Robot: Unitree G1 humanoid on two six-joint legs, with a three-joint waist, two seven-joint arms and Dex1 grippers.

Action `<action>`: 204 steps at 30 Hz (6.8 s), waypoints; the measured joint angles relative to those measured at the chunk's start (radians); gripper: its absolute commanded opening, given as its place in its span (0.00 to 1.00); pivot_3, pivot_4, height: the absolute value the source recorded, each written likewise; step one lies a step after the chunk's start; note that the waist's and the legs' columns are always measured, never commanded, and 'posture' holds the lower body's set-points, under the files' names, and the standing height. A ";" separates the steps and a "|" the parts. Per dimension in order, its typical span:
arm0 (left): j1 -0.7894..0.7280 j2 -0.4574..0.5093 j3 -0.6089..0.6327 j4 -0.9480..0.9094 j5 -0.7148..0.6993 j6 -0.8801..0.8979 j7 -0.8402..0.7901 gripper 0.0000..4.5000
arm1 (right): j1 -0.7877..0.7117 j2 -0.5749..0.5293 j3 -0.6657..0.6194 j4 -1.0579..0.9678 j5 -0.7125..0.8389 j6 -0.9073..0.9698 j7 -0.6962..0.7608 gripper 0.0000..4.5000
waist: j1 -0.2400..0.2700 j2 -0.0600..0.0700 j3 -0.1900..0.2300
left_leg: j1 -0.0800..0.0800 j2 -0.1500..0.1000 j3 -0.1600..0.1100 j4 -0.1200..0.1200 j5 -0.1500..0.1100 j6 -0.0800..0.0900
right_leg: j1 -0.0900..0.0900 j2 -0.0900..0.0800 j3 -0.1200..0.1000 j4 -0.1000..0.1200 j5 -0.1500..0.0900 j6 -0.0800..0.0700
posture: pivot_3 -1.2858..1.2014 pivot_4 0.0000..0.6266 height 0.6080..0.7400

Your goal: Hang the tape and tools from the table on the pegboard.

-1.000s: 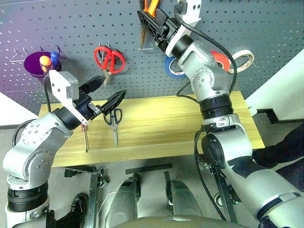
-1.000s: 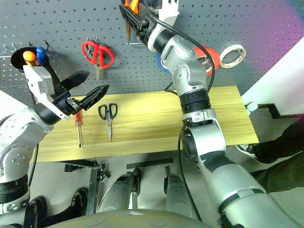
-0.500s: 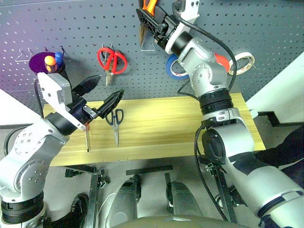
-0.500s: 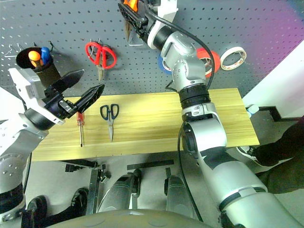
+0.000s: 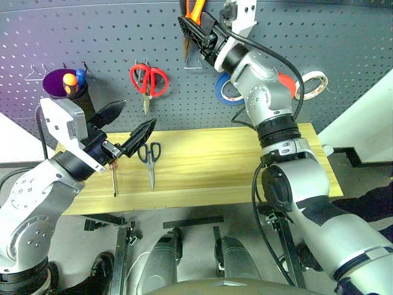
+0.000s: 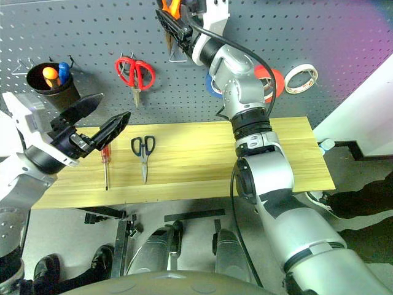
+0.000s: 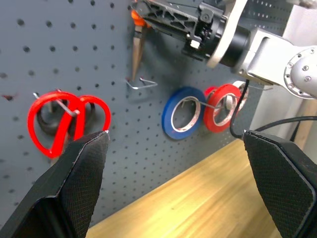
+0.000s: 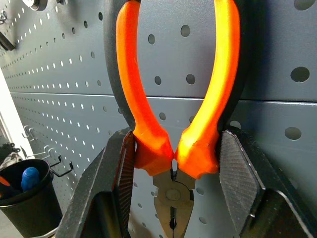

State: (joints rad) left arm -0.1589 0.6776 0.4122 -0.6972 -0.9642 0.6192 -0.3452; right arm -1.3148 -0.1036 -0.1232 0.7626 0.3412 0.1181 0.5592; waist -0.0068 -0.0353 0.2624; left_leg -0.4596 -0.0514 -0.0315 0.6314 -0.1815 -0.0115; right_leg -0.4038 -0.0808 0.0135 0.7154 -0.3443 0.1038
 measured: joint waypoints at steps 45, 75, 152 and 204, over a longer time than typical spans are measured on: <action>-0.066 0.061 -0.002 0.029 -0.092 0.030 0.044 1.00 | 0.143 0.025 0.060 -0.111 -0.152 -0.067 -0.125 0.47 | -0.003 0.000 -0.001 | 0.001 0.000 0.000 -0.002 0.000 0.000 | 0.000 -0.001 0.001 -0.001 0.000 0.000 | 0.57 0.31 1.00; -0.066 0.061 -0.013 0.029 -0.092 0.031 0.042 1.00 | 0.228 0.141 0.127 -0.219 -0.279 -0.053 -0.439 0.47 | -0.004 0.000 -0.001 | 0.001 0.000 0.000 -0.003 0.000 0.000 | -0.001 0.000 0.001 -0.001 0.000 0.000 | 0.57 0.31 1.00; -0.067 0.074 -0.040 0.032 -0.115 0.034 0.028 1.00 | 0.477 0.094 0.160 -0.621 -0.163 -0.137 -0.256 1.00 | -0.002 0.000 0.000 | 0.001 0.000 -0.001 -0.011 0.000 0.001 | 0.002 -0.001 0.002 -0.013 0.000 -0.001 | 0.56 0.36 1.00; 0.164 -0.429 -0.243 0.517 0.673 -0.343 0.172 1.00 | 0.773 -0.361 0.231 -1.038 0.079 0.553 0.146 1.00 | -0.008 0.009 0.012 | 0.001 0.006 0.001 -0.015 -0.008 0.013 | 0.009 -0.002 0.000 -0.034 0.004 -0.006 | 0.52 0.52 1.00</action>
State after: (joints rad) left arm 0.0053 0.2489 0.1691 -0.1805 -0.2915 0.2767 -0.1728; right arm -0.5416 -0.4647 0.1077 -0.2759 0.4206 0.6708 0.7051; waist -0.0146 -0.0265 0.2739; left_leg -0.4584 -0.0451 -0.0309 0.6162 -0.1893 0.0018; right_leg -0.3948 -0.0825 0.0135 0.6811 -0.3407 0.0979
